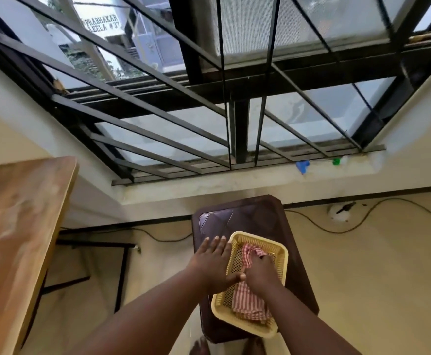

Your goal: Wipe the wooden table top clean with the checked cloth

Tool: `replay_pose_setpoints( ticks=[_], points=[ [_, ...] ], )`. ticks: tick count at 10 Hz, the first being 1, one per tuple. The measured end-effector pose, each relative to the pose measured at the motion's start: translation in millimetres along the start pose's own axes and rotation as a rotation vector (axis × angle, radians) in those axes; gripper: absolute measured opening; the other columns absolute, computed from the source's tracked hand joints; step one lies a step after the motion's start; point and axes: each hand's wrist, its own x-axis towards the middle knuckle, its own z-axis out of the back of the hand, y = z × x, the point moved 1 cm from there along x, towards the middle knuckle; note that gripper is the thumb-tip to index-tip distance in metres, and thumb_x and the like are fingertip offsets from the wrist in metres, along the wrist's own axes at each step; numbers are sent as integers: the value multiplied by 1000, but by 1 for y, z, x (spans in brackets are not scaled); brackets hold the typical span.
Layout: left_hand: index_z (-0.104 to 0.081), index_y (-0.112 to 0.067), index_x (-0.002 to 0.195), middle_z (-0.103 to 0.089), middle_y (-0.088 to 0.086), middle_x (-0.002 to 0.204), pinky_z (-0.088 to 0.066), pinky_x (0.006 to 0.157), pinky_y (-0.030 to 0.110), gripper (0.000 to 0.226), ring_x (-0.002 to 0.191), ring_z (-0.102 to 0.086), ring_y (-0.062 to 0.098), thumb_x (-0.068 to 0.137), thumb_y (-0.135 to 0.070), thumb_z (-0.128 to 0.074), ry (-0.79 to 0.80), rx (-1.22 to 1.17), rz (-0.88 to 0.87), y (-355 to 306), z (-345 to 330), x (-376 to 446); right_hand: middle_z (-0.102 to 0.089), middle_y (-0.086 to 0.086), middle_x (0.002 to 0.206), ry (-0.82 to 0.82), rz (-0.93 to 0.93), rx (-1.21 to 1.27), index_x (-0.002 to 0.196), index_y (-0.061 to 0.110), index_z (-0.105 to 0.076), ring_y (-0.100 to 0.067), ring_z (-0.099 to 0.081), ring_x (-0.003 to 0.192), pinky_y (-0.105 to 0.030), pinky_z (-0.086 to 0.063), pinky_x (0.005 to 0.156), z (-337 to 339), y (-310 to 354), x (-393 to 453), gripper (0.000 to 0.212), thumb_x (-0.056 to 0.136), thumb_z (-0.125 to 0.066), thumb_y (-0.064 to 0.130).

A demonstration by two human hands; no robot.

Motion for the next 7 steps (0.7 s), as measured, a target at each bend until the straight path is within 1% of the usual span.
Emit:
replay_pose_setpoints(
  ticks=[1,2,3,4,5,6,7],
  points=[
    [12,-12,149,12,9,158,12,117,43,94,144,17,23,86,-75,-18,12,-6,0,-2,-1,-2,-11,-13,154,76,28,13,150,23,-11,-33,-19,140,-38,-20,113,-2,-3,-1,78,90,-58,36],
    [11,-12,150,12,10,159,15,115,41,92,144,17,23,88,-73,-20,1,-8,-13,-2,0,-6,7,-10,157,151,89,-104,150,25,6,-33,-2,143,-42,-11,115,-5,-10,-6,88,88,-55,42],
    [11,-12,149,12,9,158,17,113,40,94,144,17,23,87,-74,-20,-26,1,-34,-3,4,-14,12,-12,157,168,121,-247,149,25,9,-33,3,144,-44,-9,116,-6,-13,-15,86,91,-51,41],
    [11,-12,149,11,10,159,21,111,39,97,144,19,23,84,-78,-19,-67,47,-57,1,6,-28,11,-10,157,112,111,-287,149,27,9,-32,1,144,-45,-14,114,-3,-6,-27,83,92,-48,46],
    [10,-11,149,11,11,159,21,112,40,99,143,19,24,83,-79,-18,-94,63,-48,8,11,-50,4,-6,159,26,122,-303,150,26,4,-31,-1,144,-46,-15,113,6,13,-43,87,89,-54,48],
    [11,-14,149,15,8,157,21,112,39,101,141,23,21,76,-82,-6,-164,54,-44,25,25,-77,0,-6,159,-64,138,-325,151,17,-1,-30,-9,144,-44,-17,113,23,41,-60,84,91,-52,45],
    [14,-15,148,19,8,156,18,114,42,95,140,28,23,79,-79,-4,-321,167,-60,59,26,-114,5,-9,158,-191,212,-415,150,9,4,-29,0,145,-41,-13,115,29,81,-95,84,93,-46,46]
  ],
)
